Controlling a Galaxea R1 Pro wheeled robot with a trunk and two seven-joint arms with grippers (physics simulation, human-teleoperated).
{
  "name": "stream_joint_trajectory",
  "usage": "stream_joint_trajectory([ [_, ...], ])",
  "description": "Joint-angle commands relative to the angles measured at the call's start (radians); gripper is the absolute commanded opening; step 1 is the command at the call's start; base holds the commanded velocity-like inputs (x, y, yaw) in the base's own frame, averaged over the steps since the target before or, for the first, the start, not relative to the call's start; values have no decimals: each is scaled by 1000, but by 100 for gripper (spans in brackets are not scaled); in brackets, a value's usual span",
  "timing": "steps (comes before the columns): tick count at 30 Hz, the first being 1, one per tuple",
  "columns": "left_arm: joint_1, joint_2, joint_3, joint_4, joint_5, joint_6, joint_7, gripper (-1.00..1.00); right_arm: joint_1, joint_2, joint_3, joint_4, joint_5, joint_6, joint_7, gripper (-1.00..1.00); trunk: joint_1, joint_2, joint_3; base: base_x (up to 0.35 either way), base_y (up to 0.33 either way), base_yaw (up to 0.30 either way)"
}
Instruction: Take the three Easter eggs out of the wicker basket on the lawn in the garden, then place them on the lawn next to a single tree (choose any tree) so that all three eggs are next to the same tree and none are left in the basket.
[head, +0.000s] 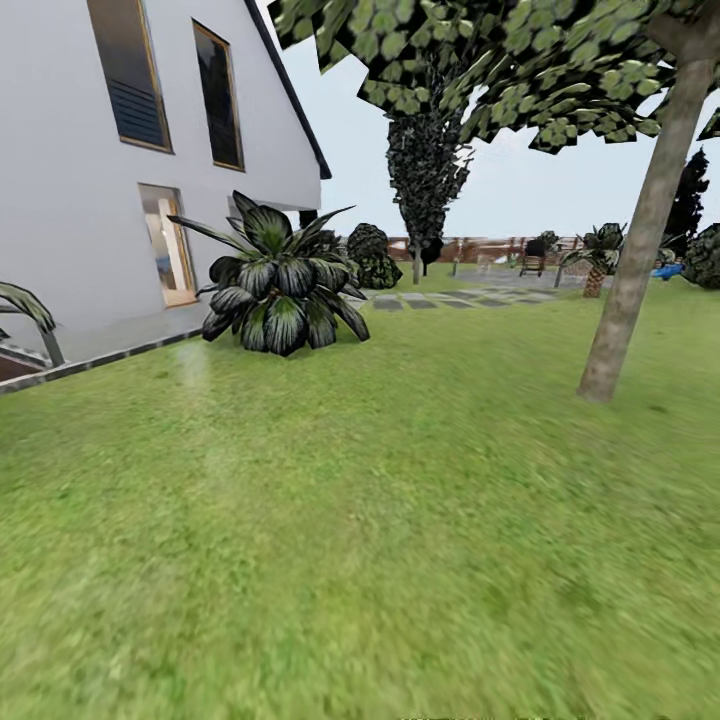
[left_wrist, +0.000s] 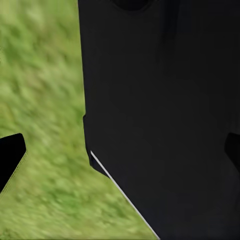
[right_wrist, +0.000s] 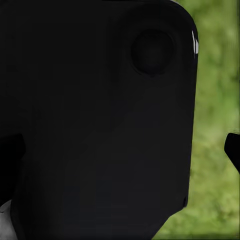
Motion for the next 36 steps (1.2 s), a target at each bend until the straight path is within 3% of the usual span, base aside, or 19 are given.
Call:
stream_joint_trajectory([
  [1,0,0,0,-1,0,1,-1,100,-1,0,-1,3,-4,-6,2,100,0,0,-1,16,-25,-298],
  [19,0,0,1,0,0,0,2,100,-1,0,-1,3,-4,-6,2,100,0,0,-1,5,-268,-298],
  [28,0,0,1,1,-1,1,-1,100,-1,0,-1,3,-4,-6,2,100,0,0,-1,2,-37,-298],
  [36,0,-4,-1,0,-3,4,-2,100,-1,0,-2,3,-4,-6,2,100,0,0,-1,284,-1,-298],
])
